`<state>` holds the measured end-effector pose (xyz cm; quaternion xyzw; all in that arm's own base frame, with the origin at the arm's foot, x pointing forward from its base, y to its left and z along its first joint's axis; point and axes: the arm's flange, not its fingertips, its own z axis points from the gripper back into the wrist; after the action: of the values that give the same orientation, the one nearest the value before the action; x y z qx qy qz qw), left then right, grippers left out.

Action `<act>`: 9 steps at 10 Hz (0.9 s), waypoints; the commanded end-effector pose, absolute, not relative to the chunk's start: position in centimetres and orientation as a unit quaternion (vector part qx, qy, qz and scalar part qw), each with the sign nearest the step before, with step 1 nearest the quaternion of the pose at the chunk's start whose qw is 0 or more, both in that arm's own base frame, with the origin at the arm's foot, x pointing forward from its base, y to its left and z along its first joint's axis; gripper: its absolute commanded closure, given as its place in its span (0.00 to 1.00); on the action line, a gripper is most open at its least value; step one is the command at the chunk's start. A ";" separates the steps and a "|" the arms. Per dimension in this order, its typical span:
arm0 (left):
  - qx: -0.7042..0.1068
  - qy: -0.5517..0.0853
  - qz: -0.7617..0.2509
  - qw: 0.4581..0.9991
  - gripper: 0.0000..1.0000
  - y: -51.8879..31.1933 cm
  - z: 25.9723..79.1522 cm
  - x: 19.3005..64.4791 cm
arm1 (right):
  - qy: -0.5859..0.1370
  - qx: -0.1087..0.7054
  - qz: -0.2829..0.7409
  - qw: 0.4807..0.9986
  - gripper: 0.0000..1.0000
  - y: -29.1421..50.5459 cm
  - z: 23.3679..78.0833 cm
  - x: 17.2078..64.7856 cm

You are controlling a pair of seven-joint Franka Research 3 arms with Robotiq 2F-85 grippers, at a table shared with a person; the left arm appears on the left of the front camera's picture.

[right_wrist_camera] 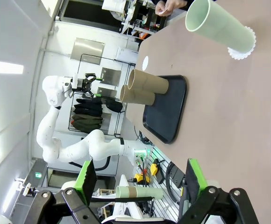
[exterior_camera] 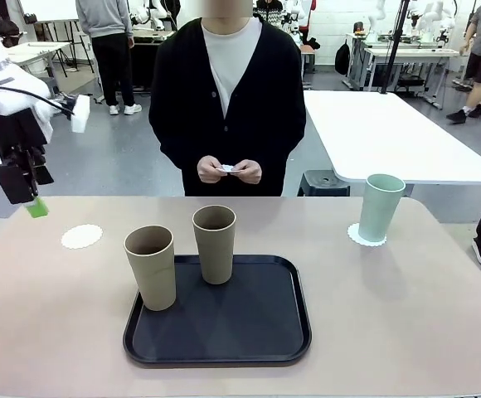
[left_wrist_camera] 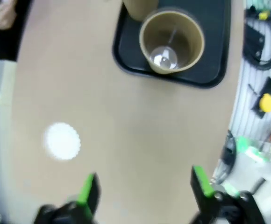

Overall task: Place coasters on the table and set cups on them.
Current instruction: Take one Reusable plastic cup from the Flat Tray and place it on a coaster set by the human.

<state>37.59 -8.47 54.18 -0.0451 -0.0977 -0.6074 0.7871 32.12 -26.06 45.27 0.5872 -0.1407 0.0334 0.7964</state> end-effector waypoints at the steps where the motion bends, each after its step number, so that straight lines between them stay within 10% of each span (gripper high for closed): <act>1: -0.261 -0.160 -0.655 0.691 0.00 -3.3 52.9 41.3 | -0.141 0.589 0.022 0.796 0.00 -26.1 45.4 32.4; 4: -0.287 -0.306 -0.718 0.556 0.00 0.7 47.8 43.0 | -0.141 0.589 0.022 0.796 0.00 -26.1 45.4 32.4; 9: -0.273 -0.351 -0.630 0.636 0.00 -1.7 41.6 40.2 | -0.141 0.589 0.022 0.796 0.00 -26.1 45.4 32.4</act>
<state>40.31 -1.30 40.92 -0.2673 -0.3549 -0.6511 0.6154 32.11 -26.07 45.24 0.5872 -0.1405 0.0329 0.7965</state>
